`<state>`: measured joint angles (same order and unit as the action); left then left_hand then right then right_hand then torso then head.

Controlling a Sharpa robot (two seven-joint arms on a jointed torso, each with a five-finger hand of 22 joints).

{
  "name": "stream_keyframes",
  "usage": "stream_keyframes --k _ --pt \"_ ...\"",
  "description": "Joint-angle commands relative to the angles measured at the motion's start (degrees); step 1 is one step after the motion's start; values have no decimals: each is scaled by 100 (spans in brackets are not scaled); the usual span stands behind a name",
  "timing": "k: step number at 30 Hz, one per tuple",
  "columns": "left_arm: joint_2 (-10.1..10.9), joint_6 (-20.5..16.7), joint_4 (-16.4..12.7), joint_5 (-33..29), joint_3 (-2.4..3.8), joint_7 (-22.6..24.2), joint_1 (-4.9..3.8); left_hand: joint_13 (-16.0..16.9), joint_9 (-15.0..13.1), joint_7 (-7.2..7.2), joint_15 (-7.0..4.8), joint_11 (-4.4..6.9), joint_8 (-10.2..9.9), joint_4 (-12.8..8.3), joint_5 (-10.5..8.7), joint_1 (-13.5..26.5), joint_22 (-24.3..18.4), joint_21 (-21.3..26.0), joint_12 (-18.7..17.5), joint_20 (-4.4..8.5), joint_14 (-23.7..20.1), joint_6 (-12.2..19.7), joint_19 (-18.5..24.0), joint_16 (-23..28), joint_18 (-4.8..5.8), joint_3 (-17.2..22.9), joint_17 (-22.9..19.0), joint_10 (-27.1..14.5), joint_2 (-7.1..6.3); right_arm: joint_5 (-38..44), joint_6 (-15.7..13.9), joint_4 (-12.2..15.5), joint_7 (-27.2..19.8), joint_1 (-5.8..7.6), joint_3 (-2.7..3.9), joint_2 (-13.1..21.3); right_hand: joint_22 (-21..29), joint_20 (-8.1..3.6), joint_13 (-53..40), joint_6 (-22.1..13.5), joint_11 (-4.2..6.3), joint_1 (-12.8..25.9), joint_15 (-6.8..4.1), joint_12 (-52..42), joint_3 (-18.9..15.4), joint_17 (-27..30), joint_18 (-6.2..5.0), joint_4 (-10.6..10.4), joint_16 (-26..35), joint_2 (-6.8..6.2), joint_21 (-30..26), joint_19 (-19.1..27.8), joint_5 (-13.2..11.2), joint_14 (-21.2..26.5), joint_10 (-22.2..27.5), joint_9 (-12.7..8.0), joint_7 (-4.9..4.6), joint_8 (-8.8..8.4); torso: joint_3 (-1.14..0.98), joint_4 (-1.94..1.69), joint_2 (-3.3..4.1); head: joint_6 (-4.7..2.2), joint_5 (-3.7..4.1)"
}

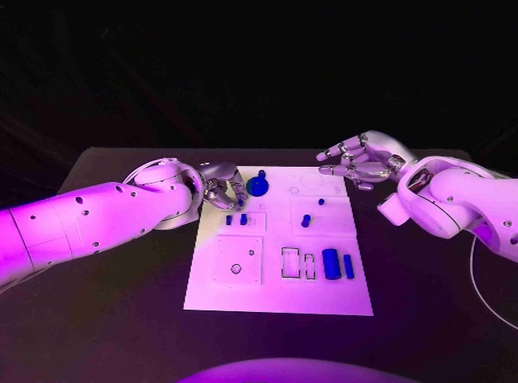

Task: Assemble the parts on the task board

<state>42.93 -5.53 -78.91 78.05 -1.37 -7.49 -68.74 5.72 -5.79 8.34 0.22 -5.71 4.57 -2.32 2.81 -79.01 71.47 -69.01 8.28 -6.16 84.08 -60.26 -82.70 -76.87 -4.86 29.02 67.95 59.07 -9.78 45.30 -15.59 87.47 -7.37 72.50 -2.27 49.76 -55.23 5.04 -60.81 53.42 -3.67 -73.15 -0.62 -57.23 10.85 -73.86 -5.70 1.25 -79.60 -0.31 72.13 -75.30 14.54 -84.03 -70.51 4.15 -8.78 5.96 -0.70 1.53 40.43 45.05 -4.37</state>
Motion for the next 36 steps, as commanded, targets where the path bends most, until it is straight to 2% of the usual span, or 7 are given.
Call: stream_keyframes --k 1,16,36 --pt "-28 65 20 -25 3 30 1 -6 -11 -12 27 1 43 -2 34 6 -6 37 48 -1 169 -80 29 -31 -12 -8 13 -33 76 -3 50 -1 -28 -3 1 -6 8 -1 2 28 0 36 -27 -34 12 8 -77 -9 39 29 -28 19 20 -258 22 -10 -22 22 1 1 -3 6 -1" --pt "-49 84 40 -25 2 44 0 -11 -26 -27 21 10 102 -6 34 -12 -21 65 106 3 171 -247 32 -54 -16 4 23 -52 145 -9 67 3 -20 -3 1 -1 12 -2 -1 28 0 38 -27 -39 13 4 -77 -11 36 31 -30 20 20 -259 19 -10 -22 22 2 -5 1 0 0" --pt "-42 117 47 -25 2 37 0 -12 -29 -30 18 15 114 -4 34 -12 -27 75 122 5 172 -285 34 -60 -18 6 27 -50 162 -9 77 2 -13 -3 1 -5 12 -2 -1 28 0 38 -27 -39 13 4 -77 -11 36 31 -30 20 20 -259 19 -10 -22 22 4 -4 0 -1 3"
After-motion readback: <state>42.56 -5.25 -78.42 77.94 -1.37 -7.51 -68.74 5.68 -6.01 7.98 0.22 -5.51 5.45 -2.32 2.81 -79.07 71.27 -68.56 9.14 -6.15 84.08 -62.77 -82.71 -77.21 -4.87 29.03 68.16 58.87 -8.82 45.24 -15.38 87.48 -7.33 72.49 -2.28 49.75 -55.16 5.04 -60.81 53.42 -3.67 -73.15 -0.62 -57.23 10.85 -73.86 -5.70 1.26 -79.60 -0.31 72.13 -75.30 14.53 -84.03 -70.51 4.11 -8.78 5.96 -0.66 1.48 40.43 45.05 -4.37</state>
